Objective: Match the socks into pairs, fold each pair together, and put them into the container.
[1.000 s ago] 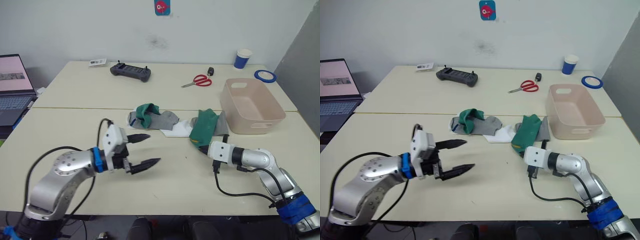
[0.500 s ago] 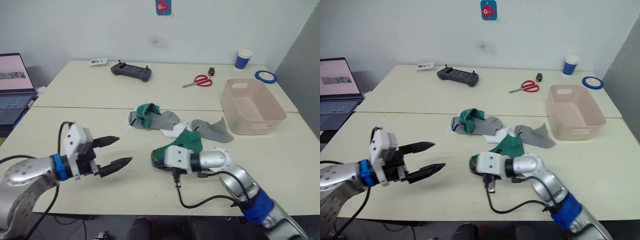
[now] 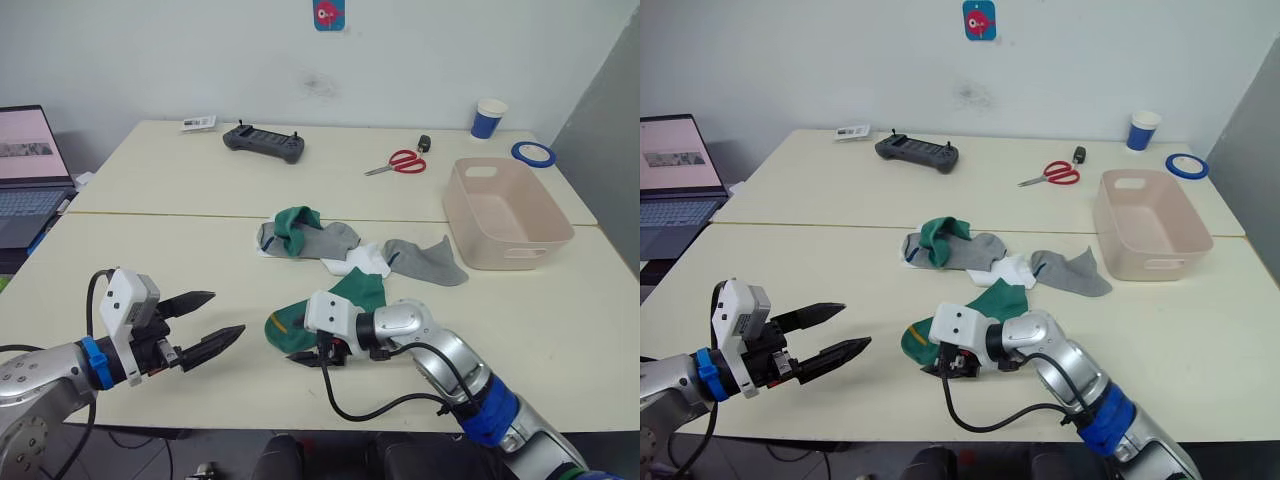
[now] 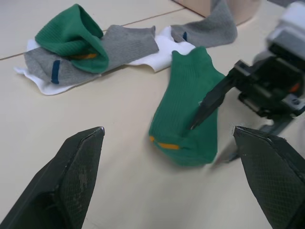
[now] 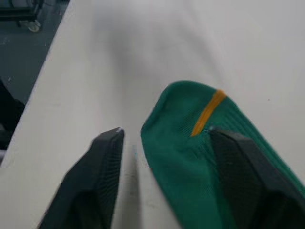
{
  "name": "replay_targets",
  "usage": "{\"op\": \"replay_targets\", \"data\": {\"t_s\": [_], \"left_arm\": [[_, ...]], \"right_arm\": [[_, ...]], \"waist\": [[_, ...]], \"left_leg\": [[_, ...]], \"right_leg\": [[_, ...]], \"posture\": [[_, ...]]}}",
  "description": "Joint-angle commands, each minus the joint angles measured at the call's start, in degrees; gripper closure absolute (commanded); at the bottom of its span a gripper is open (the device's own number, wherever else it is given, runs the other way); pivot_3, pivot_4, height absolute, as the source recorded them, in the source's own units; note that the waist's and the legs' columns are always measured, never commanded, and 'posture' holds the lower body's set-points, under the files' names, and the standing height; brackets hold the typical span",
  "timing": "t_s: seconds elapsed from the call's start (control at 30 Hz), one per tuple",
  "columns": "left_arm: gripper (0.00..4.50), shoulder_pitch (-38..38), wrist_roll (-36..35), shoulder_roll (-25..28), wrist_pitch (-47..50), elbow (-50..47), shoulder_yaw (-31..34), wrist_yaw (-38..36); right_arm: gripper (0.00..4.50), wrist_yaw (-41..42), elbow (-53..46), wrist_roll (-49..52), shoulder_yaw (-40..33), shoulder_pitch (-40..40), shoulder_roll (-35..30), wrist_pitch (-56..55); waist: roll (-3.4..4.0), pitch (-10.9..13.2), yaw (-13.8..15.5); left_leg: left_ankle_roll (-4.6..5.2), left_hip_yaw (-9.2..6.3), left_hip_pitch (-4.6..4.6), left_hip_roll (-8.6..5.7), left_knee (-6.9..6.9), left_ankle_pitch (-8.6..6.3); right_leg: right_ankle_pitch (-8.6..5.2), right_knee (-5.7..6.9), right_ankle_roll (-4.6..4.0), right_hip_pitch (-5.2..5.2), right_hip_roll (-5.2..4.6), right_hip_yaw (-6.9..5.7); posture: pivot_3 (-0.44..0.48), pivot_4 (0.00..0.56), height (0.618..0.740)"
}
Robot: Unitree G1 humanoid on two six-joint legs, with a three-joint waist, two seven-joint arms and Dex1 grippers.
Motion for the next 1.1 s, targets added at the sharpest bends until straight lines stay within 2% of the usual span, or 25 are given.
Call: {"op": "replay_targets", "data": {"t_s": [0.03, 0.13, 0.23, 0.5, 0.6, 0.73, 0.87, 1.0, 1.03, 1.1], "left_arm": [[0.00, 0.27, -4.77, -3.20, 3.01, -2.02, -0.60, 4.34], [0.00, 1.54, -8.48, -7.20, 7.20, -2.44, -2.62, 9.37], [0.00, 1.41, -8.93, -11.53, 10.64, -1.80, -5.55, 17.06], [0.00, -0.14, -10.22, -17.09, 16.51, -2.23, -9.64, 28.77], [0.56, -1.48, -9.34, -17.66, 18.06, -1.48, -12.53, 30.43], [1.84, -4.54, -8.67, -19.45, 19.36, 0.70, -15.11, 33.70], [3.04, -7.95, -6.88, -20.31, 19.07, 2.71, -19.05, 33.12], [4.27, -8.53, -4.91, -19.93, 17.35, 3.09, -20.86, 31.56], [4.45, -8.51, -4.43, -19.80, 16.80, 3.19, -21.09, 31.14], [4.45, -8.31, -3.54, -19.51, 15.85, 3.28, -21.36, 30.31]], "right_arm": [[0.08, 4.40, -9.50, 3.59, -3.46, 1.99, -6.64, -0.14], [0.08, 4.83, -14.59, 5.73, -7.80, 4.80, -12.58, -0.54], [0.08, 2.80, -17.69, 6.93, -13.44, 8.27, -16.68, 0.93], [0.08, -0.65, -22.89, 11.71, -20.99, 13.30, -19.01, 4.19], [0.04, -2.90, -22.05, 12.72, -22.60, 13.41, -17.93, 4.39], [0.04, -7.66, -19.93, 11.39, -23.75, 16.03, -17.14, 4.02], [0.04, -18.70, -15.52, 11.13, -26.43, 16.66, -9.28, 10.03], [0.04, -25.54, -10.22, 10.05, -26.63, 16.00, -3.51, 12.79], [0.04, -27.01, -9.03, 9.84, -26.61, 15.89, -2.22, 13.14], [0.04, -29.53, -7.11, 9.86, -26.90, 15.49, 0.74, 13.53]], "waist": [[0.01, 0.00, 0.11], [-0.01, 0.00, 0.12], [-0.03, 0.00, 0.09], [-0.04, 0.00, 0.01], [-0.06, -0.01, 0.05], [-0.07, -0.03, 0.40], [-0.06, -0.04, 0.41], [-0.05, -0.05, 0.24], [-0.05, -0.05, 0.18], [-0.02, -0.03, 0.17]], "left_leg": [[0.00, -0.02, -0.02, 0.00, 0.00, 0.00], [0.01, 0.01, -0.11, -0.08, 0.01, -0.01], [0.01, 0.03, -0.09, -0.09, 0.02, -0.01], [0.01, -0.12, -0.01, -0.06, 0.03, -0.01], [0.00, 0.01, -0.01, -0.19, 0.07, 0.00], [0.00, 0.07, -0.02, -0.26, 0.08, 0.00], [-0.01, 0.07, -0.02, -0.29, 0.09, 0.00], [-0.04, 0.11, -0.02, -0.27, 0.07, 0.02], [-0.04, 0.10, -0.03, -0.25, 0.07, 0.02], [-0.04, 0.10, -0.07, -0.24, 0.03, 0.02]], "right_leg": [[-0.02, -0.01, -0.02, 0.00, 0.00, -0.01], [-0.06, -0.09, 0.06, 0.02, -0.10, 0.00], [-0.04, -0.09, 0.08, 0.02, -0.11, 0.03], [-0.01, 0.02, 0.01, 0.07, 0.02, 0.07], [0.05, -0.01, 0.12, 0.10, 0.03, 0.05], [0.08, -0.07, 0.19, 0.12, 0.00, 0.06], [0.09, -0.06, 0.22, 0.14, -0.01, 0.07], [0.10, -0.06, 0.23, 0.12, 0.00, 0.11], [0.09, -0.07, 0.22, 0.11, 0.01, 0.11], [0.08, -0.06, 0.21, 0.03, 0.03, 0.12]], "posture": [[0.000, 0.150, 0.740], [0.000, 0.150, 0.740], [0.000, 0.150, 0.740], [0.000, 0.150, 0.740], [0.000, 0.150, 0.740], [0.000, 0.150, 0.740], [0.000, 0.150, 0.740], [0.000, 0.150, 0.740], [0.000, 0.150, 0.740], [0.000, 0.150, 0.740]]}}
